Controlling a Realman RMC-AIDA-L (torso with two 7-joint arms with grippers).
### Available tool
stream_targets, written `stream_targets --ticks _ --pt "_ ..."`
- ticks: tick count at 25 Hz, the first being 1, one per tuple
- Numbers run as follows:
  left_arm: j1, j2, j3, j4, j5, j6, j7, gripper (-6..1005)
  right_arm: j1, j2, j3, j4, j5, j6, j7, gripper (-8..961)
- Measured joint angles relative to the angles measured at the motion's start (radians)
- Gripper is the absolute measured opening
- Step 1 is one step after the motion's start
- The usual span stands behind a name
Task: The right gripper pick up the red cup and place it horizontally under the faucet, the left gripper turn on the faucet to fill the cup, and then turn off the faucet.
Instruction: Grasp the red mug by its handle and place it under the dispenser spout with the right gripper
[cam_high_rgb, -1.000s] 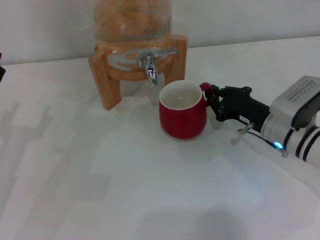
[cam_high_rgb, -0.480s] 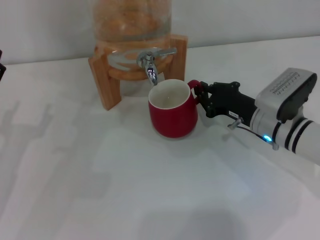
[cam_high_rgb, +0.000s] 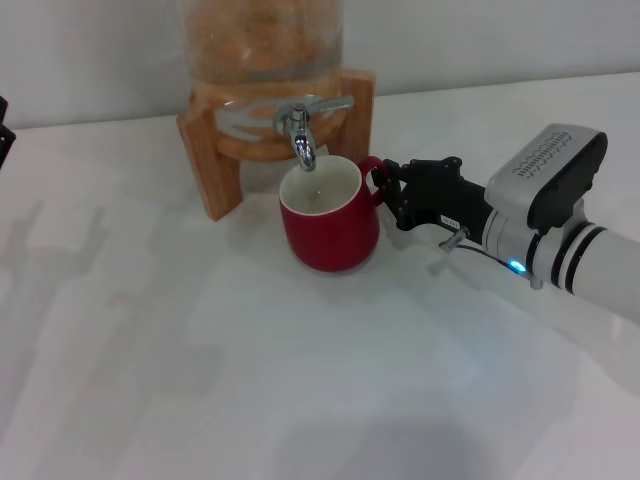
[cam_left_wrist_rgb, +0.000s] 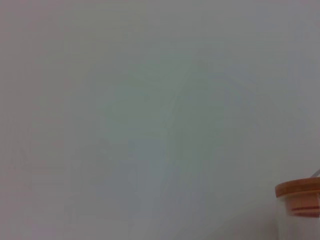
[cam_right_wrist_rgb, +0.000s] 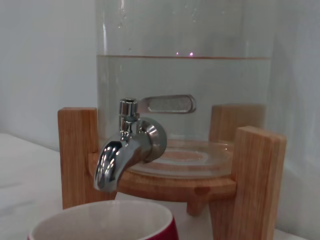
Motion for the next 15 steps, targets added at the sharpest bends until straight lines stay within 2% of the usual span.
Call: stream_targets --ticks 15 --pt "0.0 0.0 0.011 -0.001 0.0 0.0 -0.002 833 0.007 0.002 0.011 0.0 0.004 0.015 0.001 118"
